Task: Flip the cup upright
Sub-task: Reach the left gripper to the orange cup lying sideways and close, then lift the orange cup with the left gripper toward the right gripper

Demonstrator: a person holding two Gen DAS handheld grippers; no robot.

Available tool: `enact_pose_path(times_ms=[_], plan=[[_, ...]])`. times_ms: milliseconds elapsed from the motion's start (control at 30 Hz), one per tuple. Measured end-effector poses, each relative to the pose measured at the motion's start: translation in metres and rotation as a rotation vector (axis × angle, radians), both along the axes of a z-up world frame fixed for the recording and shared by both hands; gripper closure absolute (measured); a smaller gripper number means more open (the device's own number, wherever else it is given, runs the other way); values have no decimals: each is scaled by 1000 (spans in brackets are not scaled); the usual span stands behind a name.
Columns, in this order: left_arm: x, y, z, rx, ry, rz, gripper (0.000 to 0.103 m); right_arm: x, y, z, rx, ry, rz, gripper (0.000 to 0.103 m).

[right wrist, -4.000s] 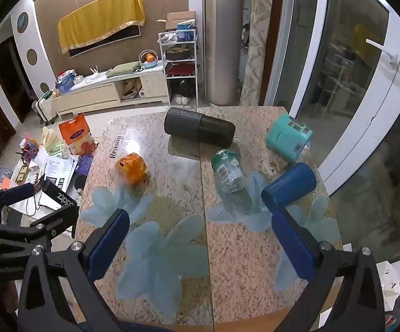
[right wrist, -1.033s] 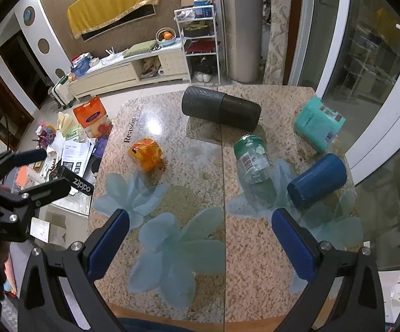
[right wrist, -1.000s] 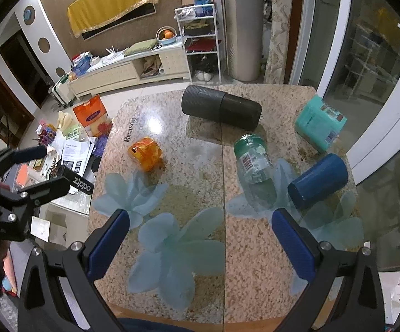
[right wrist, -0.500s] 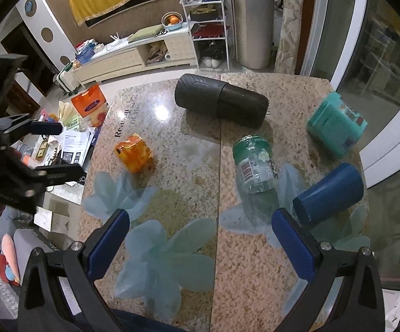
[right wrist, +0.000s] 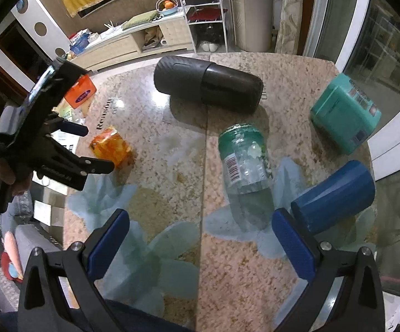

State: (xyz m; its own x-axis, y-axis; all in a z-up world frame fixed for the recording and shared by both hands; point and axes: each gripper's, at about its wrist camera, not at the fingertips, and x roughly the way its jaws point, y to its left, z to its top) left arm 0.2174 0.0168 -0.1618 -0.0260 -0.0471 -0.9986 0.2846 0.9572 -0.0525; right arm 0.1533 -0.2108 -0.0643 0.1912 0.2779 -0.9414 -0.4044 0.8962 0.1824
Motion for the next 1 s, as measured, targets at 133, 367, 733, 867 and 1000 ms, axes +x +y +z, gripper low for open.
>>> enact_pose_path(times_ms=[133, 367, 733, 867, 1000], plan=[[8, 8, -21, 8, 46, 30, 0, 8, 3, -13, 7, 38, 19, 0], [19, 11, -39, 22, 88, 25, 8, 16, 4, -21, 8, 53, 28, 0], [37, 3, -54, 17, 115, 35, 32, 25, -2, -22, 2, 55, -1, 0], [32, 6, -52, -30, 112, 60, 33, 23, 0, -20, 3, 57, -2, 0], [22, 11, -39, -42, 83, 87, 33, 20, 1, -16, 10, 58, -11, 0]])
